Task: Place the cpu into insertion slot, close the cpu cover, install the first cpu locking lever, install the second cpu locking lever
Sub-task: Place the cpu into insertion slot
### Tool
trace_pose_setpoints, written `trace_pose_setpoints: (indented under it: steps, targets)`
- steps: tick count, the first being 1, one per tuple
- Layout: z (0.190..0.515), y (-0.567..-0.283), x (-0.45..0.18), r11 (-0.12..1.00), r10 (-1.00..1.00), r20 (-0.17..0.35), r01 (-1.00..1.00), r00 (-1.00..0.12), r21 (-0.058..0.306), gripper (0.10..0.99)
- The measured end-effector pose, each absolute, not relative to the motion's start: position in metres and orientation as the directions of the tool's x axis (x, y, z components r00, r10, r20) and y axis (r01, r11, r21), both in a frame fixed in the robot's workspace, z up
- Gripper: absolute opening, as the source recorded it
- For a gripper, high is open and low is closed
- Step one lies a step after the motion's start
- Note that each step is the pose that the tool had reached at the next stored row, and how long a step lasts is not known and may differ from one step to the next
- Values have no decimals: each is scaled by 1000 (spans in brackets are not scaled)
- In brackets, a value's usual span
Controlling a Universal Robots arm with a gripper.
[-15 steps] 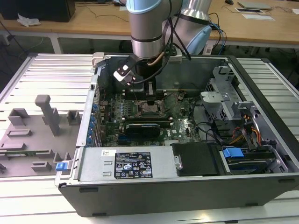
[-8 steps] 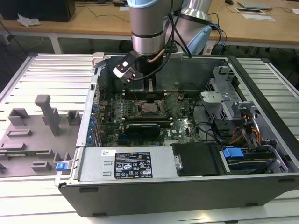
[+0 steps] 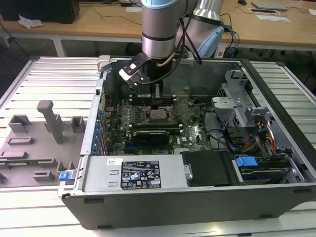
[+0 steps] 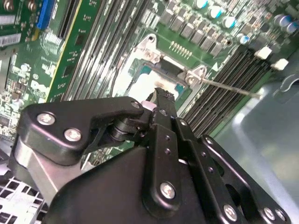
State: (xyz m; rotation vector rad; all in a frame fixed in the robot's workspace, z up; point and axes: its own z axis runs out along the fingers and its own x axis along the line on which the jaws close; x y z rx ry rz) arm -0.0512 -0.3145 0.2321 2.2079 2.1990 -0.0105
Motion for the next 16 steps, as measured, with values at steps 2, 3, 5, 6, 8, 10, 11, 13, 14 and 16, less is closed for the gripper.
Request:
trace_pose_setpoints:
  steps: [2,3,5,6,8,10,11,13,14,16]
  targets:
    - [232,-315,-46,-4,1000,-23,1000,4,13,106]
    - [232,-315,-44,-4,1000,-23,1000,4,13,106]
    - [232,-315,-39,-4,1000,-23,1000,4,13,106]
    - [232,-315,-38,-4,1000,-23,1000,4,13,106]
    - [233,-315,-38,-4,1000,-23,1000,4,13,106]
    - [239,-315,-38,-4,1000,-23,1000,4,13,106]
    - [242,-315,-38,-4,1000,-23,1000,4,13,106]
    - [248,-315,-38,-4,1000,-23,1000,4,13,106]
    - [250,-315,-38,-4,1000,-23,1000,4,13,106]
    - [252,-315,-38,-4,1000,-23,1000,4,13,106]
